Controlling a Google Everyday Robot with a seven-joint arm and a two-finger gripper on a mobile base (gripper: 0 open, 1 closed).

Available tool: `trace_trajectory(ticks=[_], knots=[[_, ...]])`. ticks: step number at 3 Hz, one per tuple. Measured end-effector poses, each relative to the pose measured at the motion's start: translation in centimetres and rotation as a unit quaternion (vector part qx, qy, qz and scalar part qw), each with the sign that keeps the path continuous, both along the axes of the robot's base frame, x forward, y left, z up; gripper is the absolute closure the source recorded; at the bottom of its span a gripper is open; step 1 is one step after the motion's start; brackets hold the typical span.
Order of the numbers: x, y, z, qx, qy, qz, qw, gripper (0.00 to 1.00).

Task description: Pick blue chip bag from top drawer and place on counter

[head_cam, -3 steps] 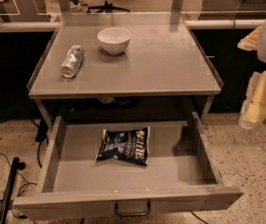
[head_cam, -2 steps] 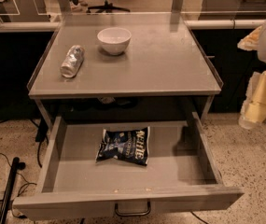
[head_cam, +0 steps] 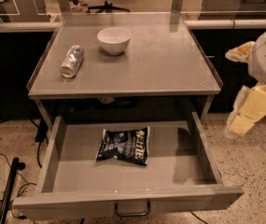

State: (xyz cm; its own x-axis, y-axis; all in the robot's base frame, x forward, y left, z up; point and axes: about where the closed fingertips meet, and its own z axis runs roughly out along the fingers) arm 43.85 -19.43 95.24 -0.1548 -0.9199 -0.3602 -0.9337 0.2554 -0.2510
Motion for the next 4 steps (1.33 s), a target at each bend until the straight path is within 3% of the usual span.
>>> trace_trajectory(ticks=[1, 2, 3, 4], knots=[[-0.2, 0.8, -1.4, 0.058, -0.019, -0.008, 0.9981, 0.00], [-0.7, 2.6, -4.0, 0.093, -0.029, -0.014, 0.9951, 0.00], [-0.7, 2.6, -4.0, 0.093, -0.029, -0.014, 0.9951, 0.00], [-0.5, 4.1, -5.5, 0.096, -0.016, -0.008, 0.9953, 0.00]])
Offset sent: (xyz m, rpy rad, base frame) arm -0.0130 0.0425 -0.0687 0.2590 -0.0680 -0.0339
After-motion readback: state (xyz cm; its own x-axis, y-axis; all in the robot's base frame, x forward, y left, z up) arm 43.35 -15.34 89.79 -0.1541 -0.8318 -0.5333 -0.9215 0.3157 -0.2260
